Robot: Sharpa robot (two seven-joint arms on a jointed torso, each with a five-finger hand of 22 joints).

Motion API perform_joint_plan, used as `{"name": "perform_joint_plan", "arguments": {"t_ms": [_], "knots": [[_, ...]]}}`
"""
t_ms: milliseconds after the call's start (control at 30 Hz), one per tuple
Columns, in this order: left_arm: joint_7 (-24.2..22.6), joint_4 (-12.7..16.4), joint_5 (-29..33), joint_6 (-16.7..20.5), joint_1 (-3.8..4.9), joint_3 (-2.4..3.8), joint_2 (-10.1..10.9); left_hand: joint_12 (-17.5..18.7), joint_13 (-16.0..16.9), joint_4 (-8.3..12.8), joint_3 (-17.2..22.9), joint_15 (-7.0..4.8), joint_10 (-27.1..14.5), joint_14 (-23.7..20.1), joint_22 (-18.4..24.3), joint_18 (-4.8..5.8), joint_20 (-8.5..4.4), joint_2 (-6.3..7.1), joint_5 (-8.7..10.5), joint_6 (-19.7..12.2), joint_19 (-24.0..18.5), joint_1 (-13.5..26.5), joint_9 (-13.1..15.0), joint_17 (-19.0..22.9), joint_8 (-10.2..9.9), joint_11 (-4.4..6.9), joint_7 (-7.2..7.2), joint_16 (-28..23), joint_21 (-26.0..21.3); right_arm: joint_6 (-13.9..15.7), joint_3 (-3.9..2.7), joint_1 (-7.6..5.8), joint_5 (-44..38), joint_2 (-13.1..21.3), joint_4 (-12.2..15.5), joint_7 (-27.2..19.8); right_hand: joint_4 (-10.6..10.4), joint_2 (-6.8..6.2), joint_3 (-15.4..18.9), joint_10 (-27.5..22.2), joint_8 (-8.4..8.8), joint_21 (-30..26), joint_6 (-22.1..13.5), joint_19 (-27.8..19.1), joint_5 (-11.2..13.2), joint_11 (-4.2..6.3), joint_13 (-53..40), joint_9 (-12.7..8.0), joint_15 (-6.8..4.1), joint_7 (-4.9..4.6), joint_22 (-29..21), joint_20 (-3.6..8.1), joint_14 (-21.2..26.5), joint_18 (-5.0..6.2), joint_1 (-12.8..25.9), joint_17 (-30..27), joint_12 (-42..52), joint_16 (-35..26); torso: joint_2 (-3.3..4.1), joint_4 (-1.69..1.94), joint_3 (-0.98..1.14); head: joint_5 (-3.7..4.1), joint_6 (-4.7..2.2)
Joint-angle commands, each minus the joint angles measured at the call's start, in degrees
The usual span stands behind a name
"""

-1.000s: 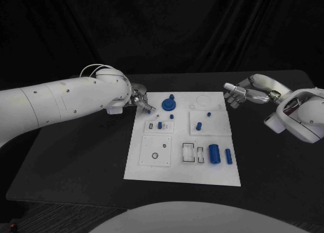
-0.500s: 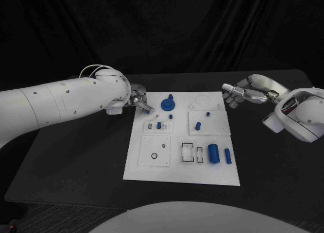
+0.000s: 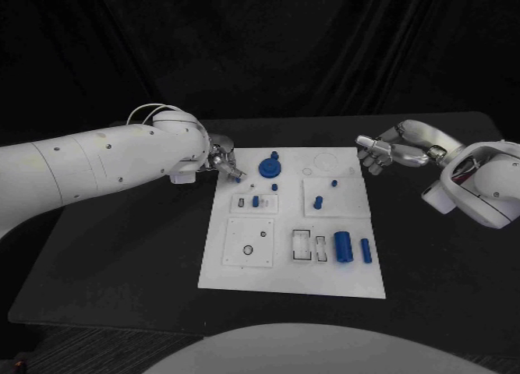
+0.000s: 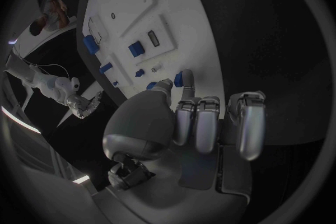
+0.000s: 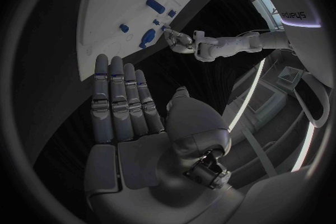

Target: Assemble the parts on the task board

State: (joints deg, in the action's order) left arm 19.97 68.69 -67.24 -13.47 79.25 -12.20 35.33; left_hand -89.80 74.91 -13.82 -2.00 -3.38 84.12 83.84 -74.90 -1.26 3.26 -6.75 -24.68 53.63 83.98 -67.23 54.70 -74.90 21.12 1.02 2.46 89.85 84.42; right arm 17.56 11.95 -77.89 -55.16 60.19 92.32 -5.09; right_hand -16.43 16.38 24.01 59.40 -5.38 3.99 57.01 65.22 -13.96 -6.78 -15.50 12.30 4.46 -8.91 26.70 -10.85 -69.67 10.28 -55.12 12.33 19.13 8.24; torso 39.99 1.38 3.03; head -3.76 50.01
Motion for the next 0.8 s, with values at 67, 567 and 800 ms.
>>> {"name": "perform_joint_plan", "arguments": {"t_ms": [67,567,800], "knots": [[-0.6,-0.1,-0.4,-0.9,-0.16,0.04,-0.1,-0.2,15.1,0.5,1.7,-0.48,5.9,6.2,-13.0,-0.35,-0.57,0.78,-1.55,0.0,1.6,-1.0,0.1,-15.1,-0.5,0.52,-0.2,0.2,-0.3,-0.7,-0.05,0.05,0.0,0.0,0.0,1.7,0.0,0.08,-0.5,0.4,-0.35,0.1,0.3,0.4,-0.3,0.04,0.1,0.1,0.01,-0.18,-0.1,0.11,-0.1,0.18,-0.5,0.1,0.4,0.3,0.01,0.0,0.02,0.07,-0.01],[-2.2,-0.2,-0.4,-0.3,-0.44,0.04,-0.2,-0.2,15.1,3.4,10.6,-0.63,5.9,6.2,-12.9,-0.4,-0.75,3.76,-2.97,0.8,1.4,-2.9,0.5,-15.1,-1.6,0.71,-0.37,0.2,-0.5,-1.3,-0.05,0.15,0.0,-0.2,-0.1,2.1,0.0,0.13,-1.0,0.4,-0.34,0.1,0.3,0.5,-0.4,0.07,0.1,0.1,-0.01,-0.23,-0.3,0.13,-0.1,0.18,-1.2,0.2,0.6,0.3,-0.02,-0.01,0.01,0.04,-0.01],[-2.9,0.0,-0.4,0.3,-0.55,0.04,0.0,-0.2,15.1,7.1,17.8,-0.9,5.9,6.2,-12.9,-0.4,-0.97,6.66,-3.08,1.8,1.4,-3.5,1.2,-15.1,-1.6,0.97,-0.64,0.2,-0.4,-1.5,-0.05,0.27,0.0,-0.3,-0.3,2.3,0.0,0.16,-1.2,0.5,-0.32,0.1,0.3,0.5,-0.5,0.08,0.2,0.1,-0.02,-0.26,-0.4,0.13,0.0,0.18,-1.5,0.2,0.6,0.4,-0.01,-0.01,-0.01,-0.07,-0.01]]}}
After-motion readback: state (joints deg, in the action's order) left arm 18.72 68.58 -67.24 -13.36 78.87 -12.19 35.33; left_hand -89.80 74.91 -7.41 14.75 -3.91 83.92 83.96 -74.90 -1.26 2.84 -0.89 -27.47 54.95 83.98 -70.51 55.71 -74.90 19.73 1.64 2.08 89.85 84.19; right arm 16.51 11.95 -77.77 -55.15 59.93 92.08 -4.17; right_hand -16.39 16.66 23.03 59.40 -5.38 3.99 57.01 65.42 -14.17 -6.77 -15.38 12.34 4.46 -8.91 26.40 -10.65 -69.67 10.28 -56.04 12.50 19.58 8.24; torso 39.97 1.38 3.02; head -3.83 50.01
